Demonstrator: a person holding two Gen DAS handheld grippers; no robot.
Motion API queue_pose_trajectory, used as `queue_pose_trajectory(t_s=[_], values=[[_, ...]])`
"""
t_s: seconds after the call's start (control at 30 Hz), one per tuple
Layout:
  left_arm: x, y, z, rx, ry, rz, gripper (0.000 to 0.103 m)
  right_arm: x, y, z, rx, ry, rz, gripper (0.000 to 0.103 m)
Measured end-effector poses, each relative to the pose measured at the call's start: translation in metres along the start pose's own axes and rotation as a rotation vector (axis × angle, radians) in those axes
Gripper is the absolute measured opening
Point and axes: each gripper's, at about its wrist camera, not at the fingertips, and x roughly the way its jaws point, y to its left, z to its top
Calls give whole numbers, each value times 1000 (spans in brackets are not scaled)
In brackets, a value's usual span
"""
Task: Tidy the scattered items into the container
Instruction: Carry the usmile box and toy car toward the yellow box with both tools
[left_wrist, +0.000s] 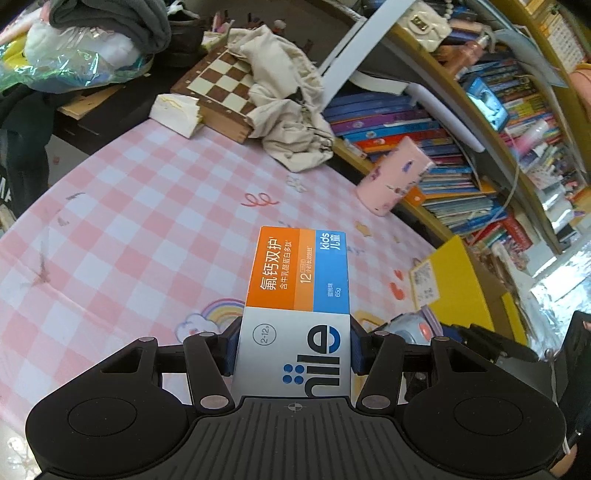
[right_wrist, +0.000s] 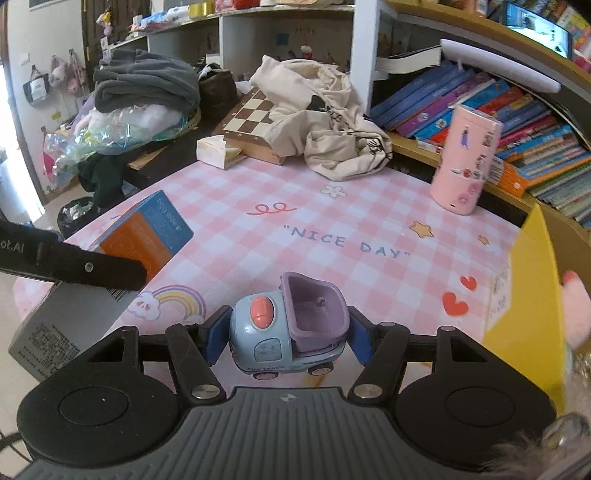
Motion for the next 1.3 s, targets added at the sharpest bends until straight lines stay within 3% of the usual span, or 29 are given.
queue_pose_trajectory(t_s=[0.83,1.3], values=[[-39,-35,-34,110,11,-119,52,-77,11,-44,115,-34,-82,62],[-40,-53,-47,167,50,-179,52,-103,9,-65,160,-37,-143,62]])
